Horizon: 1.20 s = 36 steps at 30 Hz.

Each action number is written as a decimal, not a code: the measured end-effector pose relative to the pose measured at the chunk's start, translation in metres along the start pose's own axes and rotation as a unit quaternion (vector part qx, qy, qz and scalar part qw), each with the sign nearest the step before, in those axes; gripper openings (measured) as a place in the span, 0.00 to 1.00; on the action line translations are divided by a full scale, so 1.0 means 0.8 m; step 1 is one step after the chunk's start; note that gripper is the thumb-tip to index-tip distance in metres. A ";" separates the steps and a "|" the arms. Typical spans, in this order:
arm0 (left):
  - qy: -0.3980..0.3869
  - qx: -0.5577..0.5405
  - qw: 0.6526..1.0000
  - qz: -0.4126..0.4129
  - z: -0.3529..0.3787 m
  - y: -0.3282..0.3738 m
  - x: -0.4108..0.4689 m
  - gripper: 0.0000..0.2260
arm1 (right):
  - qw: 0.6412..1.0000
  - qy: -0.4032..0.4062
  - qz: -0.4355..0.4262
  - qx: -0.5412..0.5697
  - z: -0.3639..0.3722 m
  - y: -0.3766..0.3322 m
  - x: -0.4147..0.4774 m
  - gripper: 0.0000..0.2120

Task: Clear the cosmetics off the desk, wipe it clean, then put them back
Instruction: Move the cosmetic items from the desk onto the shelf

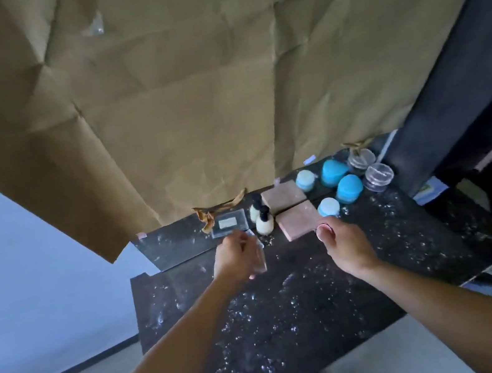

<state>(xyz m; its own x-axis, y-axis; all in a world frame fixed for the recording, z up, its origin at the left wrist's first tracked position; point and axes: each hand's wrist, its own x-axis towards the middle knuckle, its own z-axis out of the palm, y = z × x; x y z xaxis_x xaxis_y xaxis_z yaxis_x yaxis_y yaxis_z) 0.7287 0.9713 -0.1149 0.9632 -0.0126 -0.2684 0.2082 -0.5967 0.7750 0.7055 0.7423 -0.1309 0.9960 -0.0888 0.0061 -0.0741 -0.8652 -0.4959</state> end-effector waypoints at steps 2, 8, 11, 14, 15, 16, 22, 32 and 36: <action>-0.019 0.004 1.000 0.023 0.020 0.041 -0.005 0.05 | 0.999 0.037 0.033 0.006 -0.036 0.024 -0.017 0.11; -0.068 0.013 0.992 0.102 0.099 0.171 -0.020 0.08 | 0.987 0.133 0.090 0.003 -0.146 0.117 -0.057 0.11; -0.078 0.003 0.986 0.149 0.151 0.238 -0.033 0.09 | 0.982 0.165 0.097 -0.003 -0.199 0.176 -0.074 0.09; -0.091 -0.020 0.978 0.187 0.209 0.301 -0.044 0.07 | 0.979 0.178 0.100 -0.005 -0.254 0.239 -0.084 0.08; -0.097 -0.030 0.976 0.191 0.229 0.323 -0.047 0.06 | 0.978 0.184 0.102 -0.005 -0.273 0.260 -0.084 0.09; -0.104 -0.039 0.975 0.191 0.250 0.343 -0.048 0.04 | 0.976 0.192 0.101 -0.003 -0.293 0.283 -0.084 0.09; -0.115 -0.088 0.970 0.197 0.358 0.457 -0.052 0.02 | 0.971 0.209 0.113 0.025 -0.397 0.391 -0.074 0.11; -0.081 -0.116 0.973 0.181 0.425 0.589 0.026 0.22 | 0.964 0.189 0.150 0.115 -0.493 0.468 0.016 0.07; -0.037 -0.096 0.979 0.174 0.440 0.620 0.082 0.26 | 0.965 0.143 0.162 0.147 -0.507 0.479 0.066 0.16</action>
<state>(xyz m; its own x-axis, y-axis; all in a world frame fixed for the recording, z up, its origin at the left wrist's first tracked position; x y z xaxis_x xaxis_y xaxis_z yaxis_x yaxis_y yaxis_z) 0.8355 0.3921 0.0504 0.9681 -0.2506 -0.0051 -0.0946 -0.3842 0.9184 0.7099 0.2056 0.0316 0.8657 -0.4998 0.0282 -0.3197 -0.5953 -0.7372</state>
